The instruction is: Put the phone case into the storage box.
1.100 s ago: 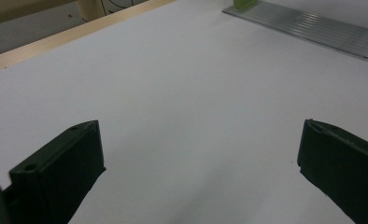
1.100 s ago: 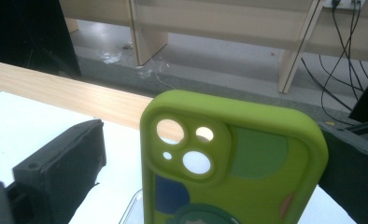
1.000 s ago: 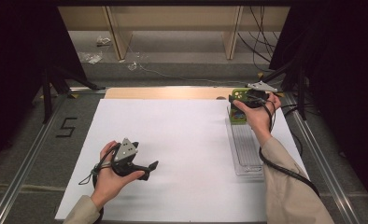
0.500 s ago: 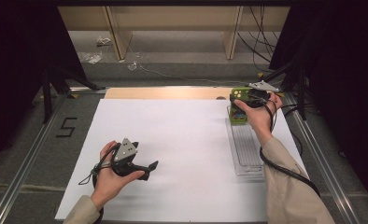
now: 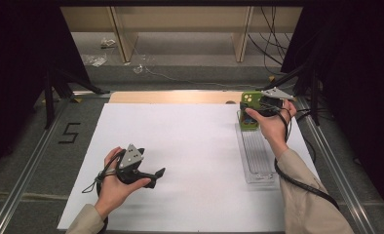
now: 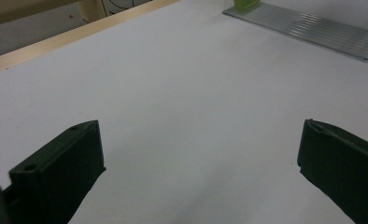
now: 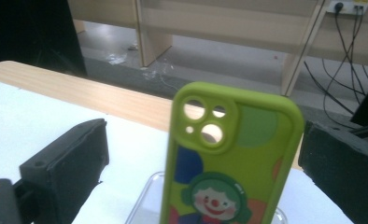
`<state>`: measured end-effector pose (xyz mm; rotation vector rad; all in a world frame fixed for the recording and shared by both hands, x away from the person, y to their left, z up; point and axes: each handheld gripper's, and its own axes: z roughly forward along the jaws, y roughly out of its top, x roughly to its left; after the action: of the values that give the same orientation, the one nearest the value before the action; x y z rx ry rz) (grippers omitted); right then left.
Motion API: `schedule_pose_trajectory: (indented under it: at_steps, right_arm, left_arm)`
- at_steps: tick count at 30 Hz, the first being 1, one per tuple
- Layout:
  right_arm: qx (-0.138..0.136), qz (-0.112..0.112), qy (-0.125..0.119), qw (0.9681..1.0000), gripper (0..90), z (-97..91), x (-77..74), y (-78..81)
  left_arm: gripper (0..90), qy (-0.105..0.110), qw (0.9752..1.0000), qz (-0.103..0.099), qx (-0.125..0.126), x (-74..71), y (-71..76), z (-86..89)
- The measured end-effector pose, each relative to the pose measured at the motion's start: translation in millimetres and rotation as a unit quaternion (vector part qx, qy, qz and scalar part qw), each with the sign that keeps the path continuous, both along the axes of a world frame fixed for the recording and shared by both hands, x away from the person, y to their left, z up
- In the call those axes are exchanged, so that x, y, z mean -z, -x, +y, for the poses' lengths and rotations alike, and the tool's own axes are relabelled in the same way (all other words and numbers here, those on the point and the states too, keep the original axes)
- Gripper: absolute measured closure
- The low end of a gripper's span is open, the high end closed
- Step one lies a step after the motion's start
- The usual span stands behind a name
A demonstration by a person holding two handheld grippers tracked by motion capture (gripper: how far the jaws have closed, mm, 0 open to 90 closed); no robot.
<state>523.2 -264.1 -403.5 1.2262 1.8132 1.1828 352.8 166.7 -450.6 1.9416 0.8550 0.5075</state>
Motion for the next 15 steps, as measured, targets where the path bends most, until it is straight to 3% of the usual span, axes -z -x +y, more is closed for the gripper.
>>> schedule_pose_trajectory:
  at_steps: [15]
  right_arm:
    - [-0.040,0.000,-0.005,0.9992,4.6,7.0,-2.2,24.3]
  left_arm:
    - [0.0,0.000,1.0000,0.001,0.000,0.0,0.4,-0.5]
